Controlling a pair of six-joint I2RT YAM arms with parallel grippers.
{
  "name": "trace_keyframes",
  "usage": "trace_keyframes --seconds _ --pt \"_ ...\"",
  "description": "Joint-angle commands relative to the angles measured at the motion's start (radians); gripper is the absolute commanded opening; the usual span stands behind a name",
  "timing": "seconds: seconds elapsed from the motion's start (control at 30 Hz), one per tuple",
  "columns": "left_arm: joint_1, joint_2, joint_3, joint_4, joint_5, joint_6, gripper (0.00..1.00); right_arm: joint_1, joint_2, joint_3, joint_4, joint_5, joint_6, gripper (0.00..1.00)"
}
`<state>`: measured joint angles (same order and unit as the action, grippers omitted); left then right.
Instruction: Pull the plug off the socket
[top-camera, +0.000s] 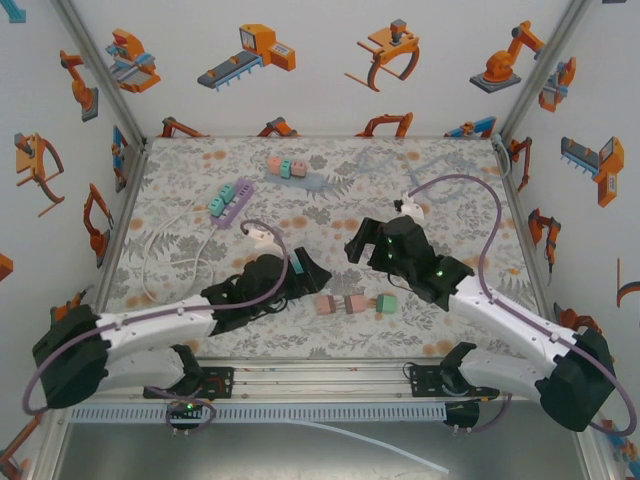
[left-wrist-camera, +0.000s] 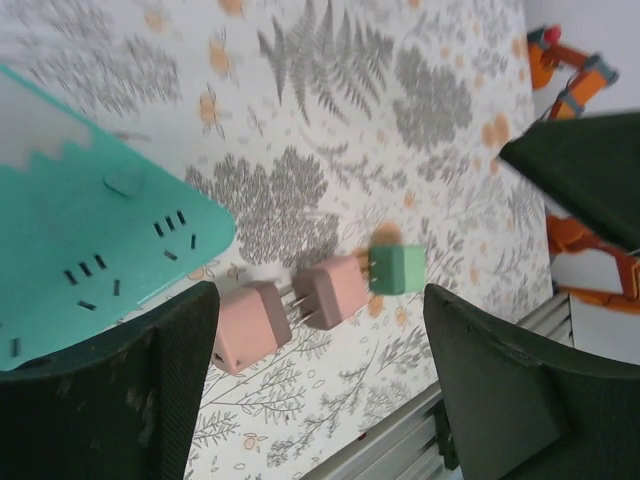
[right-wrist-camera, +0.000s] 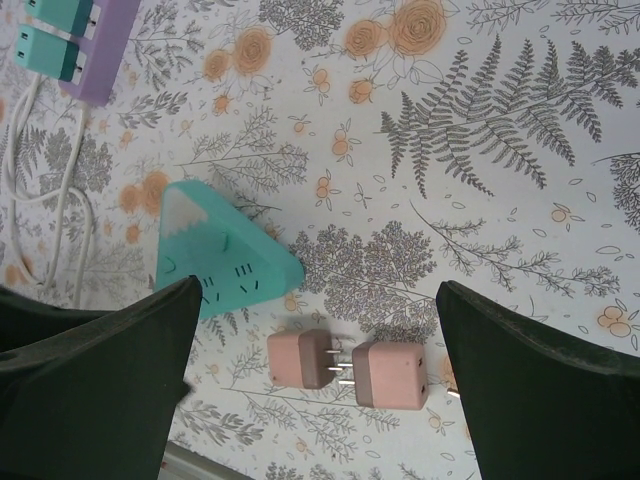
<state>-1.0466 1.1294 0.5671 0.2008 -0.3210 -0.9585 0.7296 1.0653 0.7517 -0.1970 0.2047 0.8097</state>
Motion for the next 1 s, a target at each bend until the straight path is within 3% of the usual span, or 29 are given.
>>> trace_keyframes --seconds 0.0,0.1,0.2,0.37,0.67,0.83,0.97 --pt "0.058 -0.097 0.099 -0.352 -0.129 0.073 0.76 -0.004 -0.022 0.035 -0.024 0.042 -0.037 0.9" --pt "0.246 -0.094 0.22 -0.489 -0.023 0.163 0.77 -0.004 -0.027 0.05 -0.031 0.052 -0.056 0.9" --pt "0.43 -0.02 0.355 -0.569 0.058 0.339 0.77 -0.004 -0.027 0.053 -0.03 0.055 -0.07 0.9" --pt "0.608 0.229 0.592 -0.667 0.035 0.652 0.79 -0.004 -0.039 0.048 -0.028 0.051 -0.082 0.9" --pt "0.771 0.71 0.957 -0.751 0.133 1.031 0.84 -0.007 -0.108 0.025 -0.049 0.085 -0.112 0.9" --pt "0.819 0.863 1.089 -0.76 0.234 1.129 1.0 -0.008 -0.135 0.018 -0.053 0.109 -0.127 0.91" --pt "0.837 0.941 1.155 -0.775 0.315 1.159 0.97 -0.009 -0.135 0.029 -0.055 0.115 -0.142 0.91"
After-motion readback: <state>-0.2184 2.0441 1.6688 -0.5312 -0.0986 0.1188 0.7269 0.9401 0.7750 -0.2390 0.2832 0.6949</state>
